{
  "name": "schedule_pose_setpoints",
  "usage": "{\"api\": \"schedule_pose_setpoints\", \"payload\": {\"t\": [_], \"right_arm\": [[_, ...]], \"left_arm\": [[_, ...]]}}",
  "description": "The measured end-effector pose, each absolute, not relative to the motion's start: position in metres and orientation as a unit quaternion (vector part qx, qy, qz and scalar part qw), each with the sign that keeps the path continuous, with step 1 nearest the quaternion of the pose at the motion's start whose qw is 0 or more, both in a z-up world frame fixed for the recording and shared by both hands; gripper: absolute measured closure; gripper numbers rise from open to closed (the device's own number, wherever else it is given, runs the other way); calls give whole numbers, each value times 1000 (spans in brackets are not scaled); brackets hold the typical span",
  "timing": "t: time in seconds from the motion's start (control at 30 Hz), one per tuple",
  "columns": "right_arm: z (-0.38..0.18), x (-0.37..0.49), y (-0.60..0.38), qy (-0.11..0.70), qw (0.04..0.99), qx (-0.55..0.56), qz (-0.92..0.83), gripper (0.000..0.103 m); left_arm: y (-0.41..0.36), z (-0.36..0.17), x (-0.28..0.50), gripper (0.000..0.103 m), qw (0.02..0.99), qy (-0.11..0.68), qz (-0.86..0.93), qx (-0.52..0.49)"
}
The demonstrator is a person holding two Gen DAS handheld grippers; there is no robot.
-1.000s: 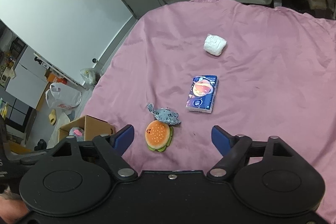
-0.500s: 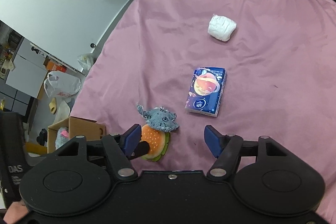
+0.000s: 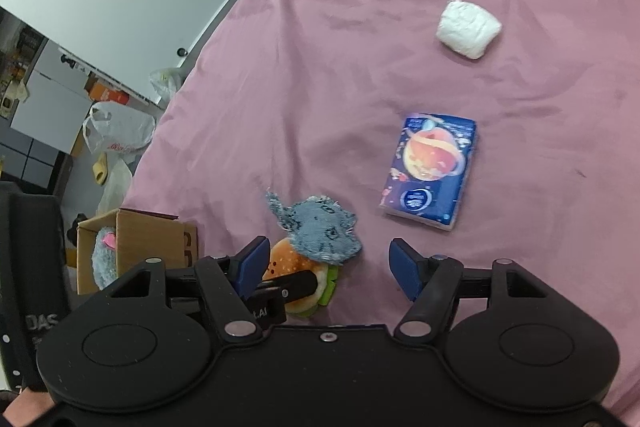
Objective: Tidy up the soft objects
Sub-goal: 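Close the left tool on the orange burger plush while the right tool reaches the grey fish plush, then close the right tool on the grey fish plush while the left tool lifts the burger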
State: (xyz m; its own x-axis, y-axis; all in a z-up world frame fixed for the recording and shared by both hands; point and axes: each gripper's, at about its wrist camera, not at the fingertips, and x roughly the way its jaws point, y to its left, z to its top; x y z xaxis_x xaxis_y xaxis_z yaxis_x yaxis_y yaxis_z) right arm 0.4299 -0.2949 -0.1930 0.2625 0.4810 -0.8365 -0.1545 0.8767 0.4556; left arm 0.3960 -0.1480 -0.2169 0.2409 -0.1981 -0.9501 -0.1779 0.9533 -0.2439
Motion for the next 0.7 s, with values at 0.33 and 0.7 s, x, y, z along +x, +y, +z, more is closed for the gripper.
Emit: {"api": "schedule_pose_setpoints", "payload": {"t": [0.33,0.7], "right_arm": [[-216,438,-273,597,765,134,200,63],[-218,427,-288,607,760,147,183,99]], "left_arm": [[-135,-202,381,81,777,610,0,-154],[-133,-182,370,81,787,599,-1,-149]]}}
